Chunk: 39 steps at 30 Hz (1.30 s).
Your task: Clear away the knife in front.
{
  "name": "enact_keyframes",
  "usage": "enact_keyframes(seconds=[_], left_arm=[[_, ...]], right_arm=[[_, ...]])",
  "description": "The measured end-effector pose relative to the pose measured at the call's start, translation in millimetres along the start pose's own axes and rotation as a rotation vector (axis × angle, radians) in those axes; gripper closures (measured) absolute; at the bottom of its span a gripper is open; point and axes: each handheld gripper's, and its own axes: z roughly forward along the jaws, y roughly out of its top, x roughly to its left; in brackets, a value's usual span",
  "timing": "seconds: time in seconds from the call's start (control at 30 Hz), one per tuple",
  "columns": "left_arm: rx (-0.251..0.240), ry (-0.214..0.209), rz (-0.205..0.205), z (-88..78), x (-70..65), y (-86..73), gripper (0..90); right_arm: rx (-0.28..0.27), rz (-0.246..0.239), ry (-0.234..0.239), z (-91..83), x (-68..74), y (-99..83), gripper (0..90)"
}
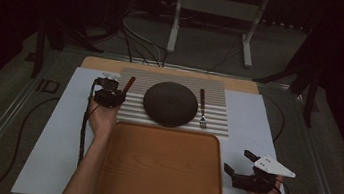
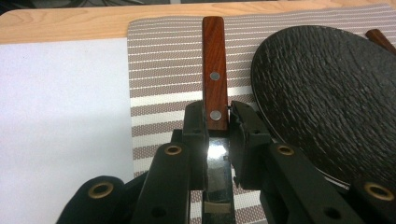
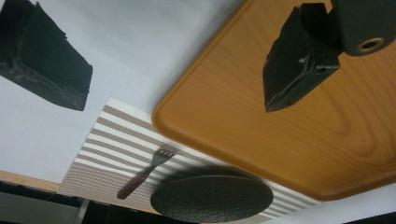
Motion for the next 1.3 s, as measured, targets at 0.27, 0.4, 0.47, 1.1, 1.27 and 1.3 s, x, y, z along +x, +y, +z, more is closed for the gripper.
enact_keyframes(seconds=[0.27, 0.4, 0.47, 1.1, 1.27, 1.3], left_arm=[[0.001, 0.002, 0.013, -1.9, -7.9, -11.4, 78.3], [0.001, 0.007, 0.026, -2.9, -14.2, -16.8, 78.3], [-0.003, 0.009, 0.028, -3.5, -15.7, -18.1, 78.3], [-0.05, 0.005, 0.029, -19.3, -43.9, -49.5, 78.2], [-0.056, -0.002, 0.02, -21.8, -47.5, -56.4, 78.3], [-0.058, -0.005, 0.017, -22.7, -48.6, -58.9, 78.3]], right_arm=[[0.004, -0.002, 0.0, 0.5, 0.2, -0.1, 8.4], [0.007, -0.004, 0.002, 0.8, 0.5, -0.2, 8.4], [0.008, -0.004, 0.002, 0.9, 0.6, -0.3, 8.4], [0.018, -0.008, 0.007, 2.6, 1.5, -0.6, 8.4], [0.02, -0.009, 0.008, 2.6, 1.9, -0.7, 8.4], [0.02, -0.009, 0.008, 2.6, 1.8, -0.7, 8.4]])
